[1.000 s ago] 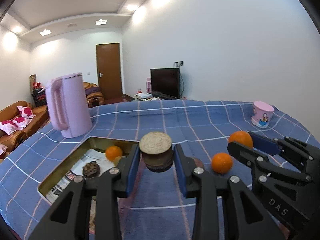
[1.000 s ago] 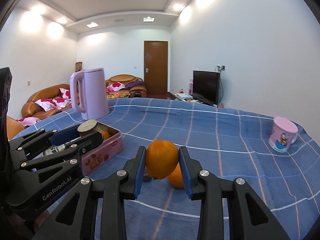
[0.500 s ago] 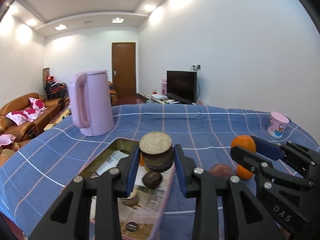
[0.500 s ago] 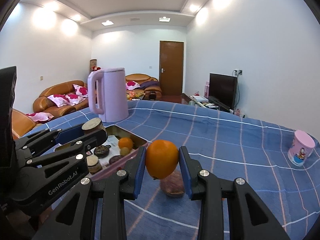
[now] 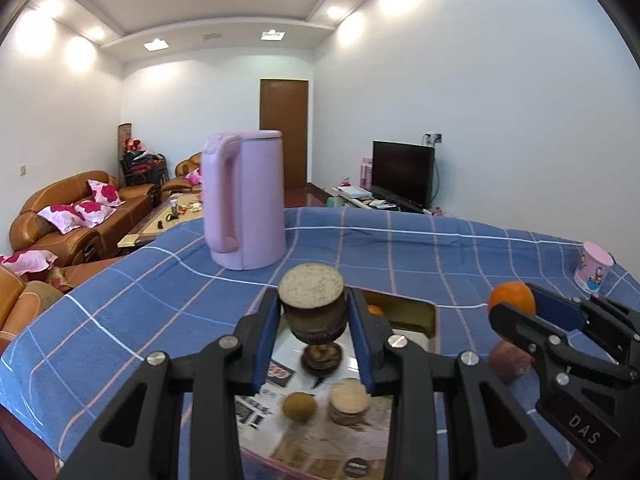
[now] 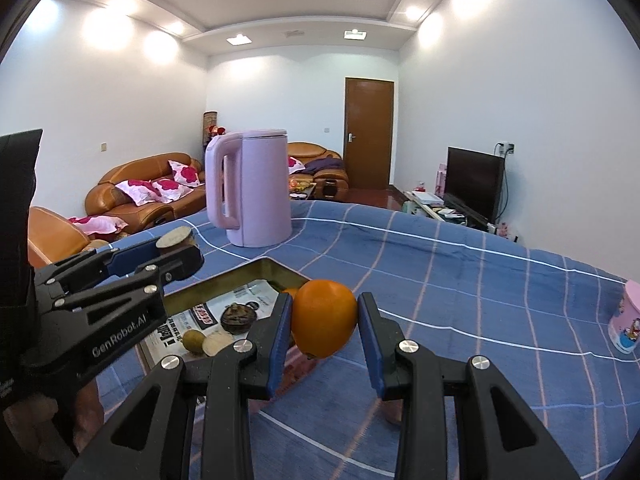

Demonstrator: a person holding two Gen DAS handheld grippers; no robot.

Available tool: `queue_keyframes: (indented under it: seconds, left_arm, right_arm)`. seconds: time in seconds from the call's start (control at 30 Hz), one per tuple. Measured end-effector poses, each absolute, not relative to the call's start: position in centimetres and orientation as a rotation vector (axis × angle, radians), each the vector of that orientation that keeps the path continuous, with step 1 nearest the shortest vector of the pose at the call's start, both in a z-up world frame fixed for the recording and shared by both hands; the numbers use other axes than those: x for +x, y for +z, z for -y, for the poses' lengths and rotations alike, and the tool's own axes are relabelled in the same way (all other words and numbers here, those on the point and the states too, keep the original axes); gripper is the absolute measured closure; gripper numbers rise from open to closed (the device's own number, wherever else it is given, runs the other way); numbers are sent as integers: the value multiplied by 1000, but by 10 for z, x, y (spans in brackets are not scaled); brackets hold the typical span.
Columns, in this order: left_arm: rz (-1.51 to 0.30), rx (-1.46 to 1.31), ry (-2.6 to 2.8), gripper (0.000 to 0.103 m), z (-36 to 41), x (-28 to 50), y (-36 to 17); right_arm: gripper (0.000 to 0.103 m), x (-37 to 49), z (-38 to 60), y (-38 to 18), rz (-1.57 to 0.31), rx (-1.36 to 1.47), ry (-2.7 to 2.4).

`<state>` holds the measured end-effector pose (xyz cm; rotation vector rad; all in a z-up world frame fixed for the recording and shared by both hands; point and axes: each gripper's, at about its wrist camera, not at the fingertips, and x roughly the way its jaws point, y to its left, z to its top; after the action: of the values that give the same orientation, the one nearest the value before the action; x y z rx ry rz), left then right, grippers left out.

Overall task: Organize fruits
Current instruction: 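Carry the cut piece in the left gripper and orange in the right over the tin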

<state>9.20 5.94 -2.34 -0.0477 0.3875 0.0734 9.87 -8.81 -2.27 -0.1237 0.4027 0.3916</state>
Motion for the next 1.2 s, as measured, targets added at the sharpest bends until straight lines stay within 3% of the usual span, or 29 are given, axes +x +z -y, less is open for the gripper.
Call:
queue_keyframes:
  seconds: [1.2]
  left_arm:
    - [-531, -36, 144, 67, -92, 131, -55]
  right_arm:
    - [68, 118, 40, -56, -520, -170, 474]
